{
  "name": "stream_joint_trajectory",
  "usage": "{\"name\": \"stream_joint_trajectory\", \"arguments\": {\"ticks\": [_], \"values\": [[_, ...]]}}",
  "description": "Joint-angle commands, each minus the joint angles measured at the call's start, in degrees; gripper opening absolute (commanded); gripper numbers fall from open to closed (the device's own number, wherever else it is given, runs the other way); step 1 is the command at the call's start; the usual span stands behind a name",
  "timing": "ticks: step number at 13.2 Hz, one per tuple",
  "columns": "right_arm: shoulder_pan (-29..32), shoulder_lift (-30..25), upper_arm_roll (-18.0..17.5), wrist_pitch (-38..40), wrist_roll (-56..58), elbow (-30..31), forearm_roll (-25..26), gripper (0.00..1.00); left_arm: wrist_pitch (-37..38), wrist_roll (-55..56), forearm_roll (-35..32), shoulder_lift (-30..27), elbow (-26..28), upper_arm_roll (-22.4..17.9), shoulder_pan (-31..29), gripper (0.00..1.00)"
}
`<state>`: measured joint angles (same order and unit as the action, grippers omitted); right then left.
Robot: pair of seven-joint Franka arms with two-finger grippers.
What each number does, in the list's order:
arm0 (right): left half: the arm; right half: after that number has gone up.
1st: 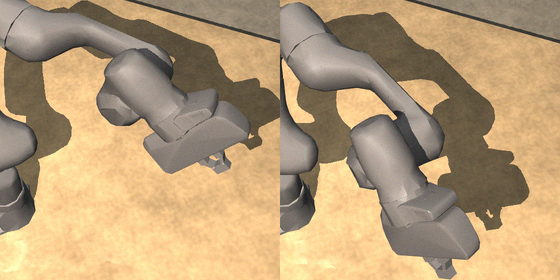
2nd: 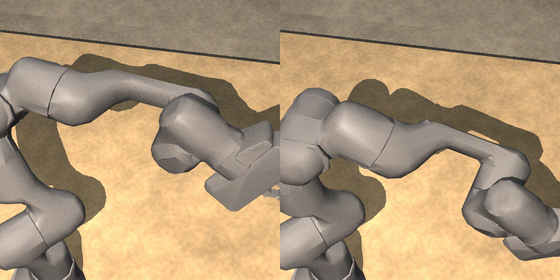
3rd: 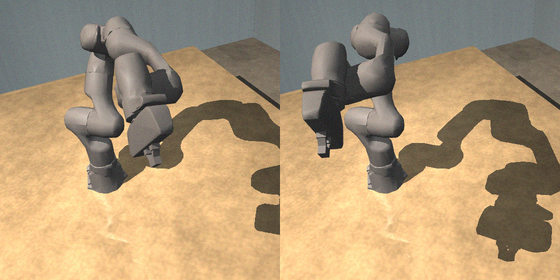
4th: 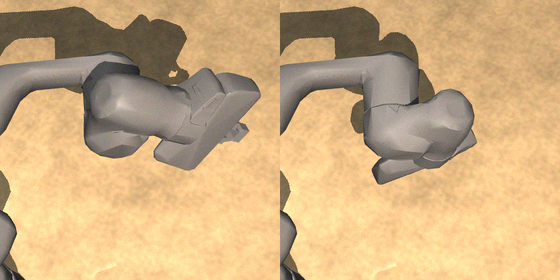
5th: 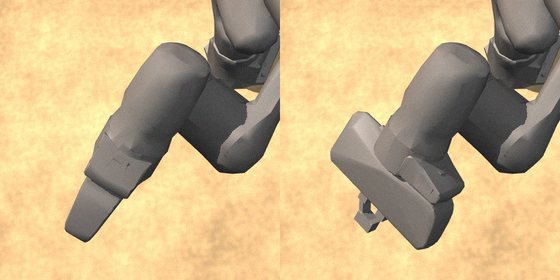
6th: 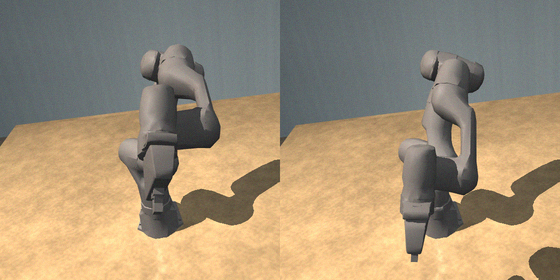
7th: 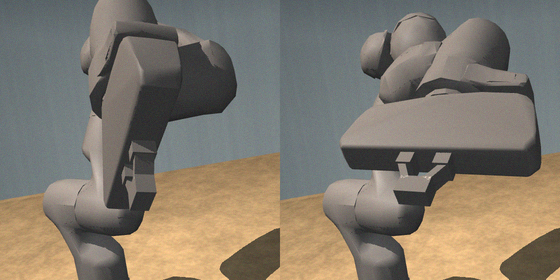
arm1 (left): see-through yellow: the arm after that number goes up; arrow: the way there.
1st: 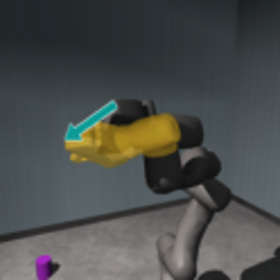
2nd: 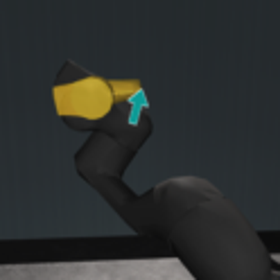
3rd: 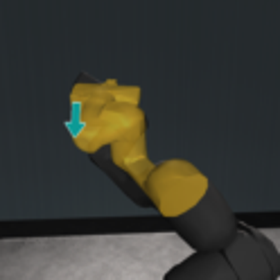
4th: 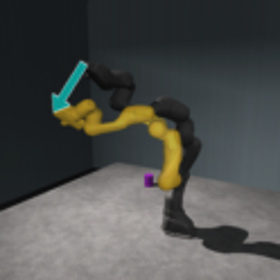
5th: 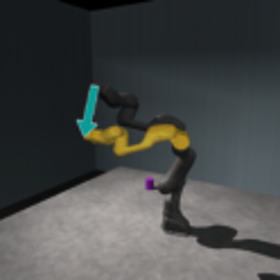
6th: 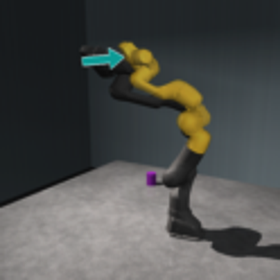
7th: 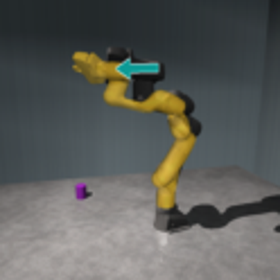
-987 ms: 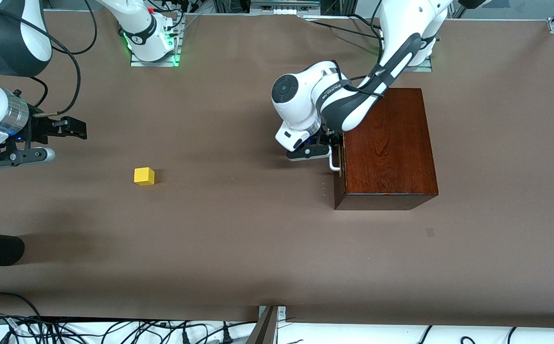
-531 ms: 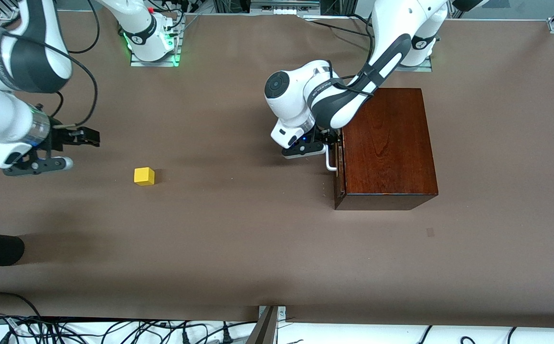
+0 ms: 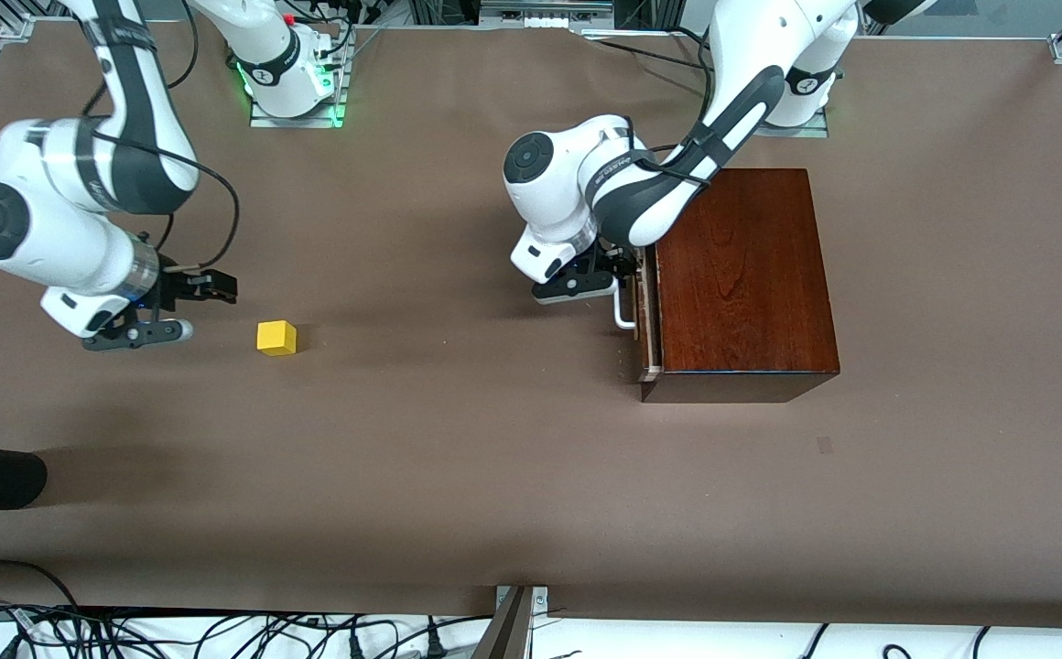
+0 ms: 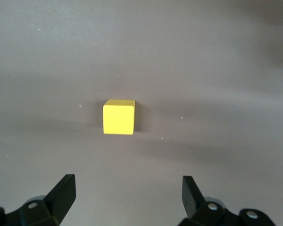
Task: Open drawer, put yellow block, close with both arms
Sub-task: 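Pull the drawer open with the left gripper while the right gripper reaches the cube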
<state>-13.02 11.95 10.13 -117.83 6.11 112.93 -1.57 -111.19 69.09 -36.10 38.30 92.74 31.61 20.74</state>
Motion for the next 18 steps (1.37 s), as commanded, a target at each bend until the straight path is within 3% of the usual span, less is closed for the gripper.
{"name": "stream_joint_trajectory", "arguments": {"ticks": [1,5,9,18], "values": [[-0.3,1.1,-0.5,-5.1,-1.1,2.8,-1.2,1.0,-4.4,2.1,-0.1,7.6,-10.6,0.2,3.9,1.0],[-0.3,5.3,-0.8,-10.1,-1.0,2.9,-3.4,1.0,-4.4,2.3,3.6,9.8,-15.6,0.2,4.8,1.0],[-0.3,8.1,-2.1,-18.6,-1.1,6.6,-3.7,1.0,-4.3,2.5,5.8,9.8,-15.6,0.2,4.8,1.0],[-0.3,12.8,-2.4,-23.5,-0.9,7.8,-6.7,0.98,-3.0,2.1,5.7,9.5,-15.7,0.0,6.6,1.0]]}}
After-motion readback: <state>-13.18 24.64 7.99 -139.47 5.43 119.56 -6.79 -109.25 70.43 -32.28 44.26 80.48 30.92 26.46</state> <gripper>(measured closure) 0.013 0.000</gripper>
